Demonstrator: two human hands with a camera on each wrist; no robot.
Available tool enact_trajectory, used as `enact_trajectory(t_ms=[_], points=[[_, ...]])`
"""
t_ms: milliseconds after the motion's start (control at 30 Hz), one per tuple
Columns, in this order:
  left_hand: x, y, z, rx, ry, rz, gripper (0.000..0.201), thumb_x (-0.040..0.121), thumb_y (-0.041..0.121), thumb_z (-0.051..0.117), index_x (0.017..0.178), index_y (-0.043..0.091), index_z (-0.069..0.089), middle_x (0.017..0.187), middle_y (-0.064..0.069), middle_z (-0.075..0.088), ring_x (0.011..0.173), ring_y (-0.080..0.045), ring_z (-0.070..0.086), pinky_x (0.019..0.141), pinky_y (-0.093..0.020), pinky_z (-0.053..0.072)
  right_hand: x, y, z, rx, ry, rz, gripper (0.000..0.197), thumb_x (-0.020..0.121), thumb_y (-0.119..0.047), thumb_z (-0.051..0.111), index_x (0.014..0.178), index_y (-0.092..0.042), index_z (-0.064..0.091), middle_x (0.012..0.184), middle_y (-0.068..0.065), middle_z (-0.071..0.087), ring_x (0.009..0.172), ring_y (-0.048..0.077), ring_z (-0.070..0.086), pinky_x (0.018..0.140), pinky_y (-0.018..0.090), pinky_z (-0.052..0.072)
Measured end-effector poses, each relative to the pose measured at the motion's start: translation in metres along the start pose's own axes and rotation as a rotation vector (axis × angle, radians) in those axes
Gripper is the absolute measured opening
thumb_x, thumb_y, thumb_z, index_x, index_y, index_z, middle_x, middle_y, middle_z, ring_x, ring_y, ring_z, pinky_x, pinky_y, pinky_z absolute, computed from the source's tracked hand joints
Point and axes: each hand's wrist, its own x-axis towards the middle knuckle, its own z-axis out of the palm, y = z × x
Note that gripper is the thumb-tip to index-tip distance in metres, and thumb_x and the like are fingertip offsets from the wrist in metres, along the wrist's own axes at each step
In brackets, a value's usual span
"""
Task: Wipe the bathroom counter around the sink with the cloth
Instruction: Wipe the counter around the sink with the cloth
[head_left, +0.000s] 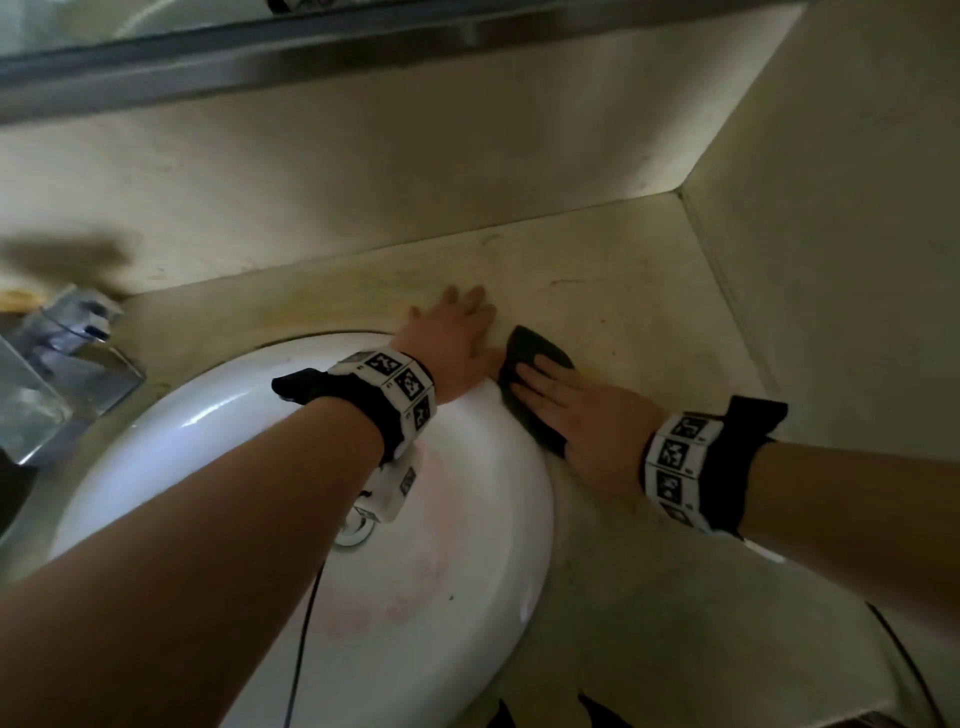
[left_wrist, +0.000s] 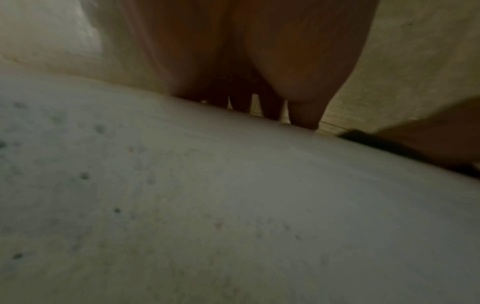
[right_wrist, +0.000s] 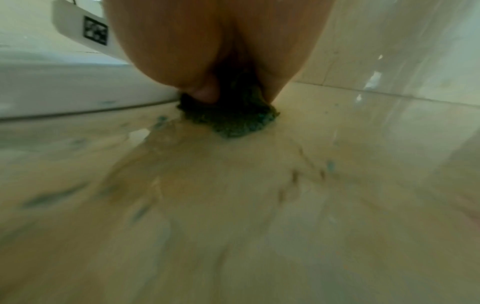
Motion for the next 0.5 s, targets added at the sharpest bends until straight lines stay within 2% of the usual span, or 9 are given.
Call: enact_trajectory(t_ms=[100,133,200,233,267,333,400,500], points=[[0.003,0.008,0.003,0.029,0.004,-0.013,0.058,0.099,0.036,0.035,0.15,0.018,0.015,0.16,-0.001,0.001,0.147,-0.029,0.002,0.117,-0.052,0.015,-0.04,-0.007,0.018,-0.023,0.031,0.069,0.072,0.077,-0.023,0.059,0.143,-0.005,0.038,0.148,0.017,0.036,0.137,0.035,0.034,0.111,0.044,0.021],[0.003,0.012,0.003,0.033,0.0,-0.002,0.057,0.099,0.031,0.036,0.15,0.015,0.017,0.16,-0.003,0.003,0.146,-0.03,0.003,0.117,-0.049,0.018,-0.046,-0.006,0.026,-0.048,0.039,0.107,0.071,0.076,-0.029,0.063,0.14,-0.005,0.043,0.145,0.016,0.042,0.133,0.035,0.041,0.108,0.044,0.027],[-0.001,0.021,0.003,0.019,-0.012,0.018,0.057,0.098,0.024,0.038,0.15,0.014,0.018,0.16,-0.007,0.003,0.146,-0.032,0.004,0.117,-0.045,0.019,-0.047,-0.007,0.027,-0.071,0.07,0.176,0.067,0.08,-0.031,0.063,0.139,-0.005,0.044,0.143,0.016,0.045,0.131,0.034,0.044,0.107,0.043,0.029],[-0.004,0.023,0.004,0.001,-0.017,0.01,0.057,0.097,0.023,0.038,0.15,0.015,0.017,0.16,-0.007,0.002,0.146,-0.032,0.003,0.118,-0.044,0.018,-0.042,-0.008,0.024,-0.063,0.096,0.197,0.063,0.086,-0.029,0.058,0.141,-0.005,0.04,0.146,0.017,0.04,0.134,0.035,0.04,0.109,0.042,0.025],[-0.007,0.024,0.005,-0.021,-0.01,-0.001,0.058,0.097,0.021,0.038,0.15,0.015,0.016,0.16,-0.008,0.002,0.146,-0.032,0.002,0.118,-0.043,0.016,-0.035,-0.008,0.021,-0.049,0.112,0.22,0.061,0.093,-0.025,0.049,0.146,-0.004,0.029,0.151,0.018,0.029,0.14,0.035,0.029,0.113,0.041,0.016],[-0.012,0.019,0.008,-0.073,0.041,-0.036,0.06,0.096,0.016,0.038,0.151,0.016,0.014,0.16,-0.007,0.002,0.147,-0.031,0.001,0.119,-0.041,0.015,-0.017,-0.002,0.011,-0.02,0.086,0.261,0.06,0.101,-0.024,0.032,0.15,-0.006,0.001,0.158,0.014,0.0,0.146,0.032,0.001,0.116,0.035,-0.003],[-0.019,0.01,0.007,-0.135,0.122,-0.056,0.06,0.096,0.014,0.038,0.151,0.016,0.014,0.16,-0.008,0.006,0.147,-0.03,0.003,0.118,-0.039,0.014,0.002,0.005,0.0,0.062,0.089,0.265,0.064,0.102,-0.021,0.03,0.149,-0.008,-0.011,0.158,0.01,-0.012,0.146,0.026,-0.008,0.119,0.035,-0.004],[-0.028,-0.001,0.005,-0.2,0.225,-0.055,0.058,0.096,0.015,0.038,0.151,0.017,0.017,0.159,-0.006,0.011,0.147,-0.026,0.006,0.117,-0.034,0.012,0.029,0.005,-0.017,0.179,0.096,0.211,0.074,0.097,-0.008,0.044,0.149,-0.009,-0.008,0.158,0.01,-0.01,0.147,0.022,-0.005,0.12,0.032,0.001]])
